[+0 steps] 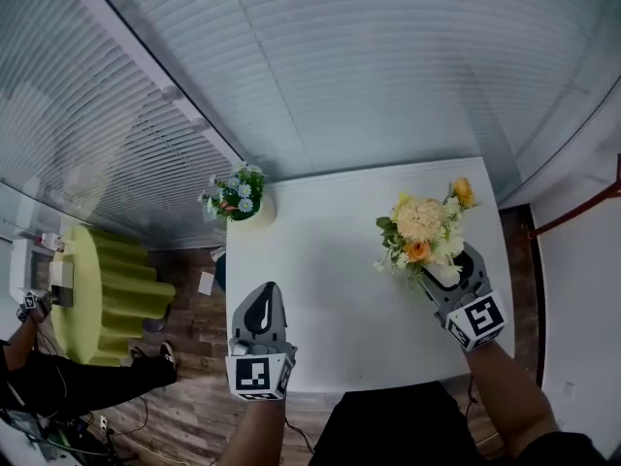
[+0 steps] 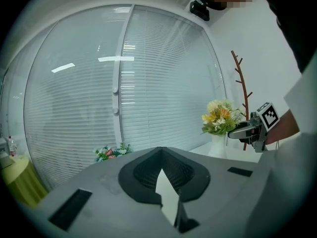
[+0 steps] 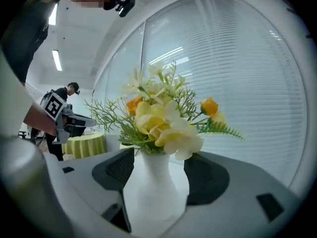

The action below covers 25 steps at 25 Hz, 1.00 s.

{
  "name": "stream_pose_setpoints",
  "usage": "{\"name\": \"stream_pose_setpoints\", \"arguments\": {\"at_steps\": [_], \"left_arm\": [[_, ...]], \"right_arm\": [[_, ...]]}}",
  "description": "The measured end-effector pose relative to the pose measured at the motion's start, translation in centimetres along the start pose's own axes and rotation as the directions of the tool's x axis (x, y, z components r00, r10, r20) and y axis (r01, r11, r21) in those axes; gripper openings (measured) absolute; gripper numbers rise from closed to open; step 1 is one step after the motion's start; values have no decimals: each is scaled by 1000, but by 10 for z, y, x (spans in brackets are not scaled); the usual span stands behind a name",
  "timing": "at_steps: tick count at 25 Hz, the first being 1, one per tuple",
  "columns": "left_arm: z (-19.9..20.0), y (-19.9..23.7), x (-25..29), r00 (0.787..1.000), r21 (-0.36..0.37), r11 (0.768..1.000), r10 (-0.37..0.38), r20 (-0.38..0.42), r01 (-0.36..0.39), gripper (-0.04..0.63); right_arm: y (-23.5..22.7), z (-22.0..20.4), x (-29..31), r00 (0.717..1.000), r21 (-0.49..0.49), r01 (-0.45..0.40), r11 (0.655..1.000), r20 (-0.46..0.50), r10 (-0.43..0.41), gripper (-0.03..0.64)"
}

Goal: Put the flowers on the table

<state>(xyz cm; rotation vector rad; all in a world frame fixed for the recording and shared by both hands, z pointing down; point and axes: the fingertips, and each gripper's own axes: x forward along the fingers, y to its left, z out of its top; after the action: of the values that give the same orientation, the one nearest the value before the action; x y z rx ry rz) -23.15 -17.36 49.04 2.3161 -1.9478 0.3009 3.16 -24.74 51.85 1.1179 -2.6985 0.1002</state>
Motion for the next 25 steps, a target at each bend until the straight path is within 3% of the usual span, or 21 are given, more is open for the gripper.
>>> {"name": "stream_pose_setpoints", "arguments": {"at_steps": [9,25], "left_arm": [[22,-1,-11,999,26,1000,-3,40,2,5],[61,9,-27,994,60,998,6,107,-12,5]], "right_arm": [[-7,17,-38,999,0,38,999,4,-38,311],[-12,86,-63,992,-16,71,997,105,-69,310]]}}
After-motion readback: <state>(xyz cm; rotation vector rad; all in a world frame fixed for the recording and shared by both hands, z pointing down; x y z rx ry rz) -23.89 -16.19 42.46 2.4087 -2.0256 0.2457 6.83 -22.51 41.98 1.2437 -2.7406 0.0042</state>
